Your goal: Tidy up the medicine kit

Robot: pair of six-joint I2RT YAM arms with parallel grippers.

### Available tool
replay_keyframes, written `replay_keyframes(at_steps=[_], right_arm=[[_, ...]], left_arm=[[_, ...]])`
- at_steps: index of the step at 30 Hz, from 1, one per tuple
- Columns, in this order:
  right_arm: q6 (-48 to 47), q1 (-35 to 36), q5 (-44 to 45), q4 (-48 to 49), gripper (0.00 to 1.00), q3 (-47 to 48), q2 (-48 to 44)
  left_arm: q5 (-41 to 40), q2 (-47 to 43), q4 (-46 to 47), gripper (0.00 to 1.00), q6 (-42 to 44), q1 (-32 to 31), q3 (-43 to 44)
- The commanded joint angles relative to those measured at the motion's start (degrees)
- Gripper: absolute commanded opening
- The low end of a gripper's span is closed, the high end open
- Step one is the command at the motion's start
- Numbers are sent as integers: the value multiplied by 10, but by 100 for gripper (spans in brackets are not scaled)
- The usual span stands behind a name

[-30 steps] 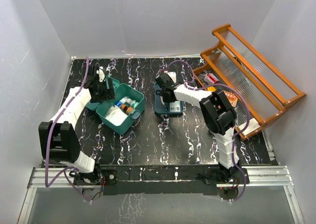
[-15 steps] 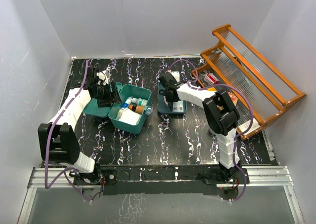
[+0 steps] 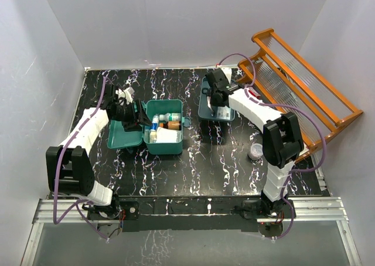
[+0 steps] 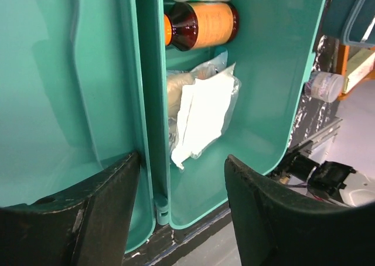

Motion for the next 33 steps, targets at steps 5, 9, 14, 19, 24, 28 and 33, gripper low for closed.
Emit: replay_keyframes(at_steps=[5, 9, 14, 19, 24, 28, 33], right_arm=[[-11, 10, -35, -59, 0, 115, -42], [-13, 34, -43, -80, 0, 146, -41], [-21, 87, -36, -108, 0, 198, -27], [-28, 136, -30, -135, 0, 252, 0], [-28, 184, -28, -154, 0, 294, 34], [-21, 210, -23, -163, 0, 313, 56], [-16, 229, -17, -181, 0, 331, 81]], left_arm=[[89, -24, 48, 52, -39, -4, -38], [108, -26, 85, 47, -66, -5, -48], [119, -25, 113, 47, -85, -6, -49], [-124, -76, 39, 49, -98, -7, -11], [-276, -154, 28, 56, -108, -5, -3], [-336, -188, 25, 57, -119, -5, -11], [-337, -209, 33, 59, -123, -5, -25]])
